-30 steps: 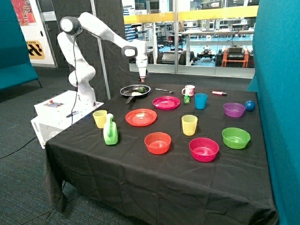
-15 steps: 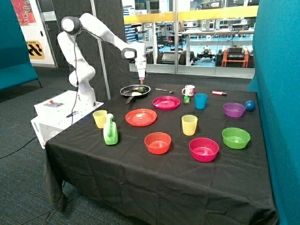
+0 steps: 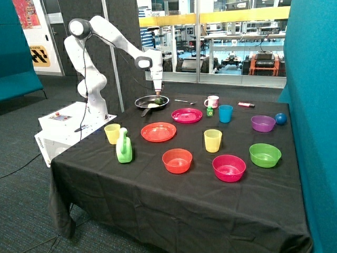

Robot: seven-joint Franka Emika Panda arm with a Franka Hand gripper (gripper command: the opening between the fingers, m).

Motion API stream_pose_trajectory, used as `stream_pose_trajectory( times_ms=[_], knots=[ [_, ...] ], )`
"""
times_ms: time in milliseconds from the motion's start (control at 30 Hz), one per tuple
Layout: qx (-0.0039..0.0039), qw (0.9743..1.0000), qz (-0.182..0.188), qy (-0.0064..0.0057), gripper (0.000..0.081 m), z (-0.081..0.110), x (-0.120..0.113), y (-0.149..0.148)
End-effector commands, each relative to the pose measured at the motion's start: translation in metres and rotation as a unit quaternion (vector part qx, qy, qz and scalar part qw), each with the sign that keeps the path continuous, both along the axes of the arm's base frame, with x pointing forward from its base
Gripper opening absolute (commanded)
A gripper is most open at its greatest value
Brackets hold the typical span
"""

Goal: Serve the vegetables in different plates

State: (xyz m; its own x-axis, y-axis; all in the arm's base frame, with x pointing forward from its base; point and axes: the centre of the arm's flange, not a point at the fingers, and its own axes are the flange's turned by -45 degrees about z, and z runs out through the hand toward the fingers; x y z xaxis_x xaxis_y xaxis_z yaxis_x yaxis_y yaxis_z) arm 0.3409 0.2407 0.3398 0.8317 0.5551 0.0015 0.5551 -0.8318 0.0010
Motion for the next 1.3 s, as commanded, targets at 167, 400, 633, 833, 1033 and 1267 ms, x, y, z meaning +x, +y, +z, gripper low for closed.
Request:
stream_pose_trajectory(
  times_ms=[167,400,633,833,1033,1267],
  knots=[
    [-0.00002,0.9999,0.013,0.0009,0.0713,-0.022,-0.009,0.004],
    [-0.00002,0.9999,0.015,0.0009,0.0706,-0.033,-0.014,0.004],
    [-0.00002,0.9999,0.017,0.0009,0.068,-0.036,-0.012,0.003],
    [-0.00002,0.9999,0.014,0.0009,0.0672,-0.039,-0.01,0.001],
    [-0.00002,0.9999,0.012,0.0009,0.0654,-0.042,-0.009,0.0],
    [-0.00002,0.9999,0.013,0.0009,0.0657,-0.044,-0.006,0.004]
  ],
)
